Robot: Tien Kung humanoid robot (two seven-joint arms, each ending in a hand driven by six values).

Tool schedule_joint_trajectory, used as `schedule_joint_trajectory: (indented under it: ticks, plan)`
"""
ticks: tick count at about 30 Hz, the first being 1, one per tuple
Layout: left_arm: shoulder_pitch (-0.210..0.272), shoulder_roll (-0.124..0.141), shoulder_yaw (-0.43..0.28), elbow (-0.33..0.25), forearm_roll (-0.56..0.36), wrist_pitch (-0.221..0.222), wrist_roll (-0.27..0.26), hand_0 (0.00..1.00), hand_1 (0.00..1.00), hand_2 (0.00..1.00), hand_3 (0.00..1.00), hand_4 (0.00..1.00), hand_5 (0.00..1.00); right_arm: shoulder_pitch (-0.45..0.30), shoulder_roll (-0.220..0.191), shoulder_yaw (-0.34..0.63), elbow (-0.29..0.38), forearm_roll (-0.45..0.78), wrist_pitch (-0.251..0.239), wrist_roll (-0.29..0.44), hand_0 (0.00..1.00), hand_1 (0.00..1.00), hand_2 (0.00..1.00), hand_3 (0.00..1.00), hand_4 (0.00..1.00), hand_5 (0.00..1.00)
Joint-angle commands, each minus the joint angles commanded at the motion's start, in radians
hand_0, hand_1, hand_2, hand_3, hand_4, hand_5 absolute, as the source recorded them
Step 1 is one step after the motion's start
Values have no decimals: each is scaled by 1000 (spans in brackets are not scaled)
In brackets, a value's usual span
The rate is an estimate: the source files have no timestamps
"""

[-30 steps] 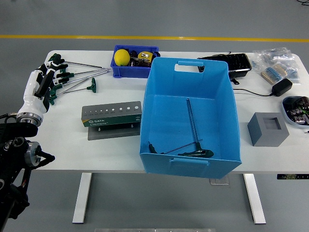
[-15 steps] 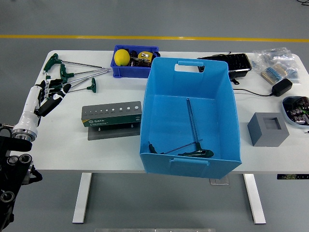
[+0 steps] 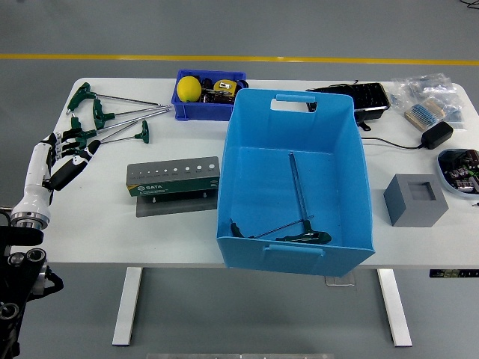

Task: Lift tool from toolbox,place it in box,lift tool from toolbox,place it in box

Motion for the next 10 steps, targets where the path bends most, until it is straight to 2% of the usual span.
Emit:
schedule_joint_trajectory:
  ticks: [7, 9, 10]
  plan:
    - [-4, -6, 5, 8, -33, -10, -16, 700, 735, 830, 756, 998, 665, 4, -1, -2, 1, 4, -1, 2, 667, 642, 715, 586, 842, 756]
    - [-5, -8, 4, 10, -49, -23, -12, 700, 735, 830, 756, 998, 665, 5, -1, -2, 1, 4, -1, 2, 667, 642, 715, 586, 842, 756]
    - [-5, -11, 8, 14, -86, -38, -8, 700, 735, 830, 756, 998, 665, 7, -2, 0, 0, 2, -1, 1, 667, 642, 715, 586, 842, 756]
